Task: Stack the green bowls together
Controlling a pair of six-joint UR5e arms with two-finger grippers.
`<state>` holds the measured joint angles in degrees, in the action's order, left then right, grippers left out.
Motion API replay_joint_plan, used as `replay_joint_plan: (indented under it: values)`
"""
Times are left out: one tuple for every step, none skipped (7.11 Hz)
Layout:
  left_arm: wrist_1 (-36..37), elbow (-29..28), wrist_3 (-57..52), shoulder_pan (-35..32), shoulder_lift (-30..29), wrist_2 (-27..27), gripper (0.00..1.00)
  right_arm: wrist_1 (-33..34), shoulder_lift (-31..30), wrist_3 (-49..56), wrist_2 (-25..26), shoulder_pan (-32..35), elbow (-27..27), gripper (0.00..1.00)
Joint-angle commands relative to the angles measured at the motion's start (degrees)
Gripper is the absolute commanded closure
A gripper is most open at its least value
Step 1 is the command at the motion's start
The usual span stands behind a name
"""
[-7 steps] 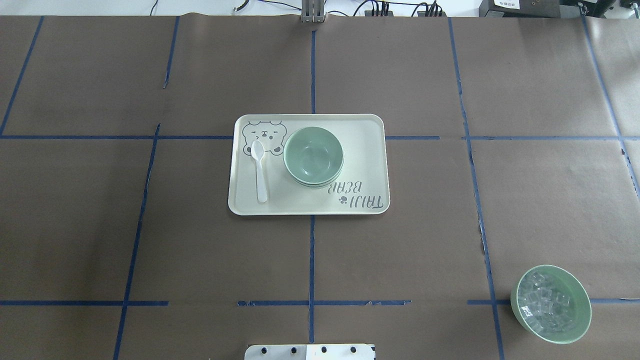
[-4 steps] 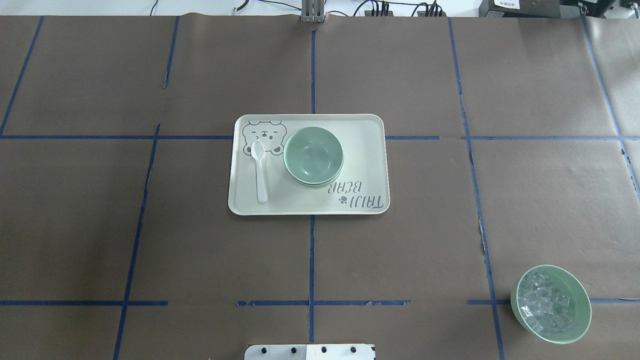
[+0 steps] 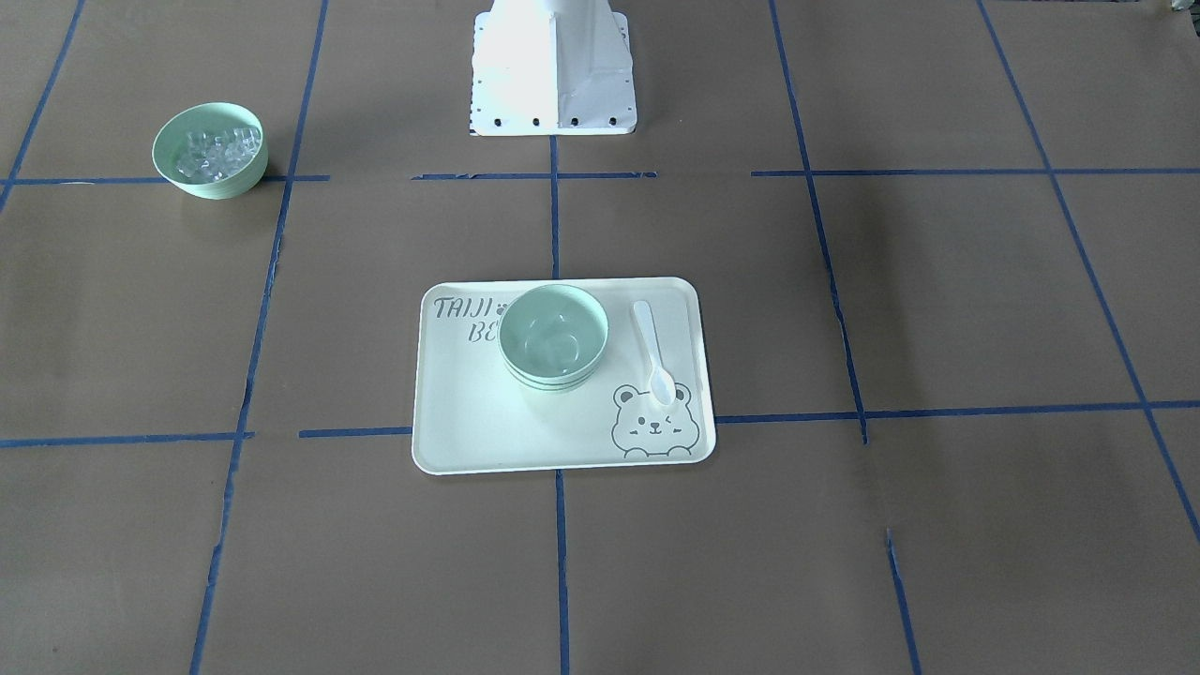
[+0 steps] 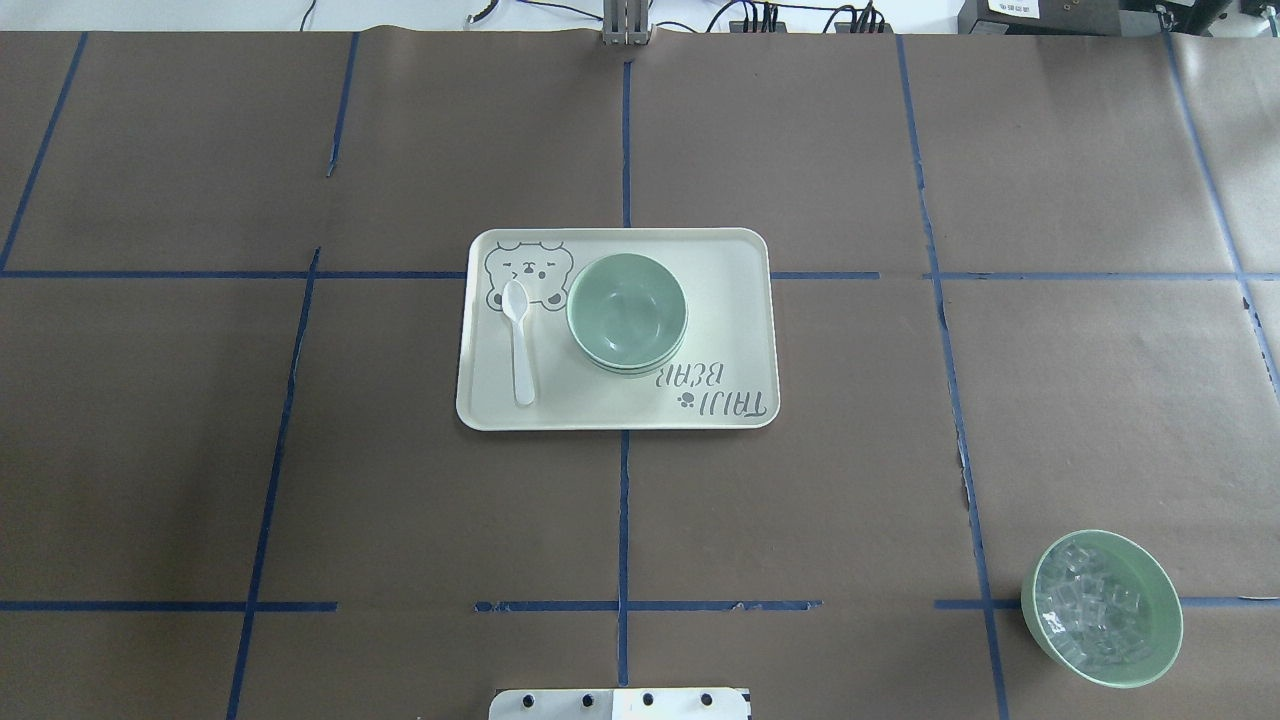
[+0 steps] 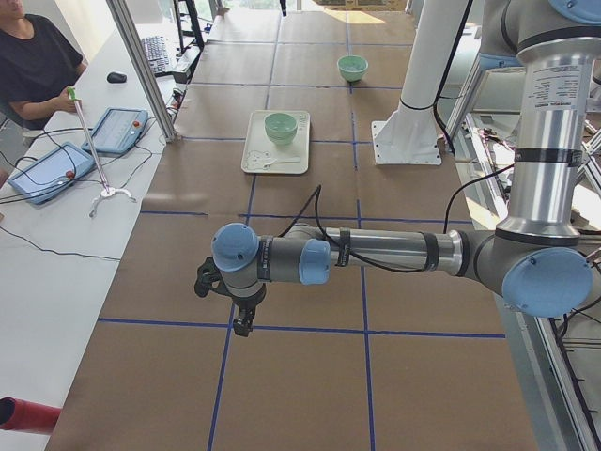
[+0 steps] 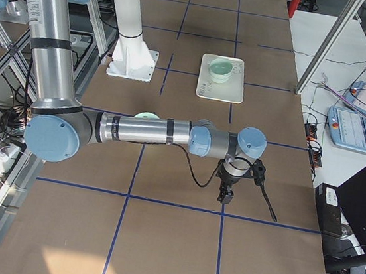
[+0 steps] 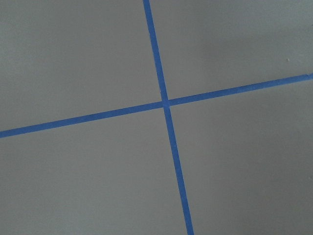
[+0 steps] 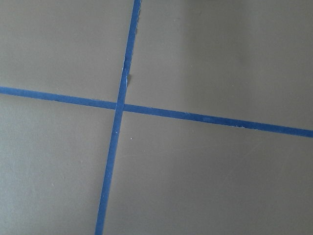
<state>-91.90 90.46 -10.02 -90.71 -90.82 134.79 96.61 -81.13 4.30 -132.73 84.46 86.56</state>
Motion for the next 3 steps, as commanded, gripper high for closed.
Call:
replay_joint_plan:
  values:
    - [-0.1,0.0,0.1,-0.1,-0.1,-0.3,0.00,0.1,-0.3,0.0,0.0,0.0,0.2,0.00]
    - [-0.2,0.2,1.0,0.0,-0.2,-0.2,0.00,0.1,-0.3,0.0,0.0,0.0,0.2,0.00]
    - [-0.2,0.4,4.9,0.0,-0.3,-0.3,0.00,0.1,-0.2,0.0,0.0,0.0,0.2,0.00]
